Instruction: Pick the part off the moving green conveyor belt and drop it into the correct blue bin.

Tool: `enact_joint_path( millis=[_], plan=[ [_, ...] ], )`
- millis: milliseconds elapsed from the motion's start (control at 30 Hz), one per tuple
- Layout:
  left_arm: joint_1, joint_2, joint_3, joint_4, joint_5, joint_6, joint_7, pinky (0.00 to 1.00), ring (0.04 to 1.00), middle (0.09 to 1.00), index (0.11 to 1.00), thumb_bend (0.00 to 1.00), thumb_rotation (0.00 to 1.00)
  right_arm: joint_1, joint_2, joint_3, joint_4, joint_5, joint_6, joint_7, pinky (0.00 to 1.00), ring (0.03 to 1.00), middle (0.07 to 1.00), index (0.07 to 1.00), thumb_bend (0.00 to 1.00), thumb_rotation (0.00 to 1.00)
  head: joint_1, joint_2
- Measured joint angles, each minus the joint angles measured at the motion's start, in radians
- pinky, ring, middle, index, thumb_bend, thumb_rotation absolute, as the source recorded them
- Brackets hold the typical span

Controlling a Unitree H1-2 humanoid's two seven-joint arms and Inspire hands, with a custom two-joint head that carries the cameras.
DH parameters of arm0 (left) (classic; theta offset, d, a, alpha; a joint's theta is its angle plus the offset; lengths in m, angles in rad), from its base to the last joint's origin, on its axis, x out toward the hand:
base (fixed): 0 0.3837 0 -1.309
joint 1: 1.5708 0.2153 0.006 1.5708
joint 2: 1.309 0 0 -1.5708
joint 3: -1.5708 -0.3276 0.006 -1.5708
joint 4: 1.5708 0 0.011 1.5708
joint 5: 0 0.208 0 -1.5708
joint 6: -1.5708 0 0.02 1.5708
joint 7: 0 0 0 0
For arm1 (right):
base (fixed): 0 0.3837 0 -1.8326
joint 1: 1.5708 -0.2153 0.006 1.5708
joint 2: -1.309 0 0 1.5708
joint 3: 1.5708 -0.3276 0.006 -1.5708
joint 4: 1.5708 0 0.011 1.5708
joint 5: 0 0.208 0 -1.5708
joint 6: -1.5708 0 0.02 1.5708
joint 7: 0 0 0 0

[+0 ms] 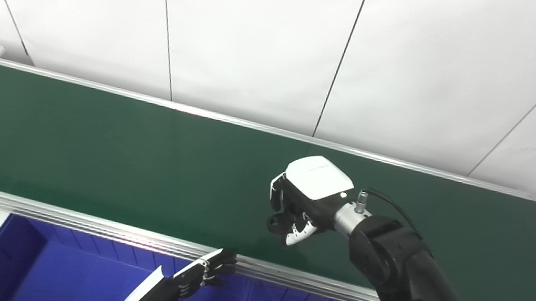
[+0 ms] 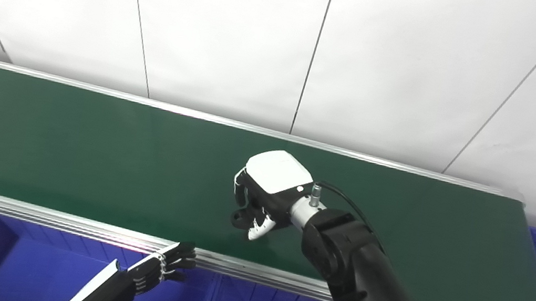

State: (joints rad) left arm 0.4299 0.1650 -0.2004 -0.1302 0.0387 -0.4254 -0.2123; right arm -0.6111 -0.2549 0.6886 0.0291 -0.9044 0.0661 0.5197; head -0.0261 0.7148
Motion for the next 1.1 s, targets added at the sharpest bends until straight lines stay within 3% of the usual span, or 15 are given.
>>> enact_joint_path(
  millis=[367,600,667,900,1033,1100],
  plan=[
    [-0.012,-0.002,0.011,0.007,-0.010,0.000,0.001,0.81,0.889,0.927,0.928,0.70,0.17,0.064,-0.016,-0.062,-0.206,0.012,0.004,0.127,0.32,0.381,0.477,0.545,0.51,0.00,-0.008,0.006],
    [-0.009,-0.009,0.019,0.006,-0.010,0.000,0.004,0.80,0.883,0.925,0.929,0.69,0.19,0.240,-0.090,-0.089,-0.342,0.019,0.003,0.183,0.38,0.418,0.495,0.521,0.51,0.00,-0.018,0.029],
    [-0.009,-0.009,0.022,0.002,-0.010,0.001,0.004,0.81,0.885,0.926,0.930,0.69,0.20,0.304,-0.109,-0.104,-0.375,0.023,0.003,0.183,0.30,0.378,0.467,0.535,0.51,0.00,-0.021,0.046],
    [-0.018,-0.009,0.029,-0.032,-0.013,0.015,0.004,0.80,0.877,0.923,0.927,0.69,0.21,0.476,-0.144,-0.120,-0.412,0.016,0.002,0.181,0.36,0.393,0.518,0.537,0.51,0.00,-0.018,0.084],
    [-0.027,-0.010,0.032,-0.031,-0.014,0.016,0.004,0.79,0.872,0.919,0.924,0.70,0.24,0.537,-0.138,-0.121,-0.391,-0.010,-0.002,0.133,0.40,0.413,0.518,0.521,0.51,0.00,-0.021,0.104],
    [-0.027,-0.011,0.035,-0.032,-0.014,0.021,0.004,0.80,0.874,0.921,0.925,0.71,0.25,0.563,-0.136,-0.119,-0.347,-0.019,-0.006,0.100,0.37,0.397,0.496,0.540,0.51,0.00,-0.023,0.114]
  ],
)
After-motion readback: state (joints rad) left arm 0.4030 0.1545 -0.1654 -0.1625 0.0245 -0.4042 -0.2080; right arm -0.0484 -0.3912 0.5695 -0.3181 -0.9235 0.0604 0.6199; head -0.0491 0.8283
